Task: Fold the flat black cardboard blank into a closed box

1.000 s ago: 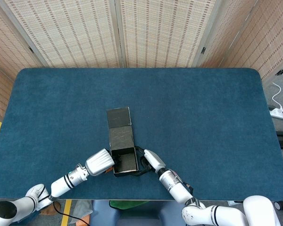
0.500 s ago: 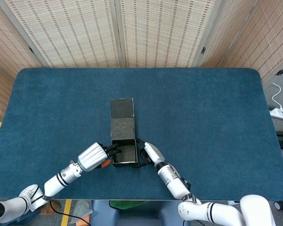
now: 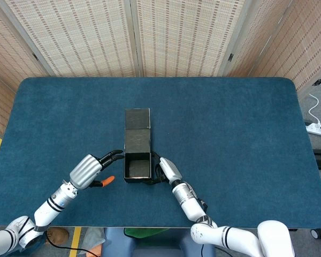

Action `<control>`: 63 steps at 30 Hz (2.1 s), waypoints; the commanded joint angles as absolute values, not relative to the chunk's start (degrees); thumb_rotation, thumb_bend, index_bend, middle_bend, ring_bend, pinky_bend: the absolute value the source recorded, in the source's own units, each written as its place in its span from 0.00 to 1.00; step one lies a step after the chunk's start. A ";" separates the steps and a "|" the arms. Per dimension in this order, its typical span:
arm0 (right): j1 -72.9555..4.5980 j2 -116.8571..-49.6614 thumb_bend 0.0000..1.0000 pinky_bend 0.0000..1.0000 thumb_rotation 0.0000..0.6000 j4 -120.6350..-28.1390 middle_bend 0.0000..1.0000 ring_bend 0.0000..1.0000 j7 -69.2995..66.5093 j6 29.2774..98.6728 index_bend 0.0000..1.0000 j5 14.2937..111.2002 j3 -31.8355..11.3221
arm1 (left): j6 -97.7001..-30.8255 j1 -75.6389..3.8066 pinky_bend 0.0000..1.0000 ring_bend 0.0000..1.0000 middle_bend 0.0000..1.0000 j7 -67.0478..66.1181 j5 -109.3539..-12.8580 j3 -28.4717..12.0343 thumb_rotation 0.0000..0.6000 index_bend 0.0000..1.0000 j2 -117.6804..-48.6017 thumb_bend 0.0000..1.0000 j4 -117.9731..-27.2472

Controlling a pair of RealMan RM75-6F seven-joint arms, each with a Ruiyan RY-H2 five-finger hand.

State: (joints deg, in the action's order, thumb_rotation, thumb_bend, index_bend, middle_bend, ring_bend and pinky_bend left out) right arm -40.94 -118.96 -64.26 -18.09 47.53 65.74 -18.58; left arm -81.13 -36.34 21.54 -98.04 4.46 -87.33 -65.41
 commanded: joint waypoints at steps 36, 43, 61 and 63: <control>-31.12 -106.73 0.00 1.00 1.00 -83.82 0.00 0.50 -11.99 53.29 0.00 67.00 -10.61 | -62.56 -36.27 0.92 0.68 0.01 49.89 -91.28 4.75 1.00 0.00 -83.27 0.21 -70.87; -27.76 -94.07 0.00 1.00 1.00 -97.68 0.00 0.50 -14.22 59.38 0.00 75.12 -10.34 | -56.68 -38.38 0.92 0.66 0.00 56.55 -89.43 3.54 1.00 0.00 -87.25 0.20 -66.28; -27.42 -85.96 0.00 1.00 1.00 -103.76 0.00 0.50 -16.27 62.59 0.00 75.20 -13.34 | -51.59 -43.94 0.92 0.65 0.00 66.81 -92.56 3.75 1.00 0.00 -93.96 0.19 -58.79; -27.34 -85.92 0.00 1.00 1.00 -103.69 0.00 0.51 -16.65 62.64 0.00 75.10 -13.17 | -51.16 -44.38 0.92 0.65 0.00 67.92 -92.74 3.95 1.00 0.00 -94.21 0.19 -58.42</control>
State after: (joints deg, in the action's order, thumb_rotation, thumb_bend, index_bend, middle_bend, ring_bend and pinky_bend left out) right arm -27.37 -85.93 -103.72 -16.57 62.61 75.14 -13.22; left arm -51.50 -44.03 67.35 -92.57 3.78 -93.95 -58.75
